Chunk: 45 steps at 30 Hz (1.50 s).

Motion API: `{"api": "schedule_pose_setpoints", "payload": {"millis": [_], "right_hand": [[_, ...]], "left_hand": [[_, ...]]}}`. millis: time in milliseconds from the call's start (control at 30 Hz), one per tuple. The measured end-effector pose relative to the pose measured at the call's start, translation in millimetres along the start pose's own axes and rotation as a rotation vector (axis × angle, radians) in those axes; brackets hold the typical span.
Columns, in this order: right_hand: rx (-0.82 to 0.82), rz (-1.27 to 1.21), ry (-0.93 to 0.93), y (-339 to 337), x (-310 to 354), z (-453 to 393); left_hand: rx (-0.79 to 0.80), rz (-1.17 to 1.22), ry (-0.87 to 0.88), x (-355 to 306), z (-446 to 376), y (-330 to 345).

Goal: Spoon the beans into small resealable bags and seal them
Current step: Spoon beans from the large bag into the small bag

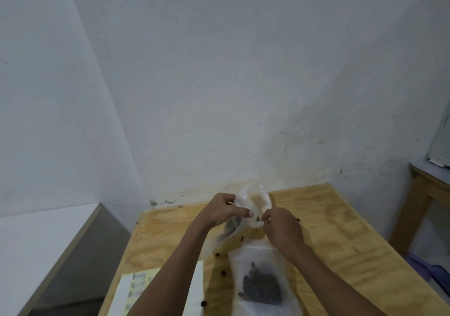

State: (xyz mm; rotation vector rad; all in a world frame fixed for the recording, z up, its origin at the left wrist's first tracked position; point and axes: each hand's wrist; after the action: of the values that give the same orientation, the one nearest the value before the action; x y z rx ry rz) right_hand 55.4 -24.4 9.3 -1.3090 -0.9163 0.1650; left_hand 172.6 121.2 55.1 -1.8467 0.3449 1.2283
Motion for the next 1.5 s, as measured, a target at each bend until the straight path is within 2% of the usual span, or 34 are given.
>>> {"api": "schedule_pose_setpoints", "payload": {"millis": [167, 267, 333, 400, 500, 667, 833, 1000, 1133, 1300, 1500], "right_hand": [[0.076, -0.184, 0.128, -2, -4, -6], [0.232, -0.362, 0.182, 2, -8, -13], [0.350, -0.552, 0.290, 2, -10, -18], [0.382, -0.649, 0.381, -1, -12, -20], [0.375, -0.683, 0.397, -8, -15, -21], [0.322, -0.617, 0.283, -19, -18, -23], [0.273, -0.603, 0.282, -32, -15, -27], [0.271, -0.597, 0.183, -56, 2, -25], [0.285, -0.429, 0.056, -60, 17, -19], [0.148, -0.089, -0.143, -68, 33, -2], [-0.041, -0.013, -0.096, -64, 27, -12]], "left_hand": [[0.031, -0.260, 0.062, -2, -7, 8], [0.036, -0.288, 0.093, 0, -6, 9], [0.033, -0.295, 0.108, 1, -7, 8], [0.031, -0.319, 0.101, 4, -7, 5], [0.017, -0.320, 0.052, 12, -7, -3], [-0.006, -0.289, 0.016, 23, 1, -10], [-0.004, -0.274, -0.004, 29, 8, -11], [-0.026, -0.298, -0.009, 32, 11, -8], [-0.048, -0.324, 0.004, 33, 14, -4], [-0.073, -0.334, 0.025, 32, 16, 1], [-0.091, -0.323, 0.032, 37, 17, -3]]}}
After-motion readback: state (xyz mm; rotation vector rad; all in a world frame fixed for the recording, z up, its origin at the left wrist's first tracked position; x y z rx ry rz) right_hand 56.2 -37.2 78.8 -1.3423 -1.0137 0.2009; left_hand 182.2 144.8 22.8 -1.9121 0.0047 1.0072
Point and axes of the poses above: each hand's wrist, its own z-axis away from the middle knuckle, its own y-axis out of the palm, x = y × z, and after that the axes turned 14 degrees about y, right-handed
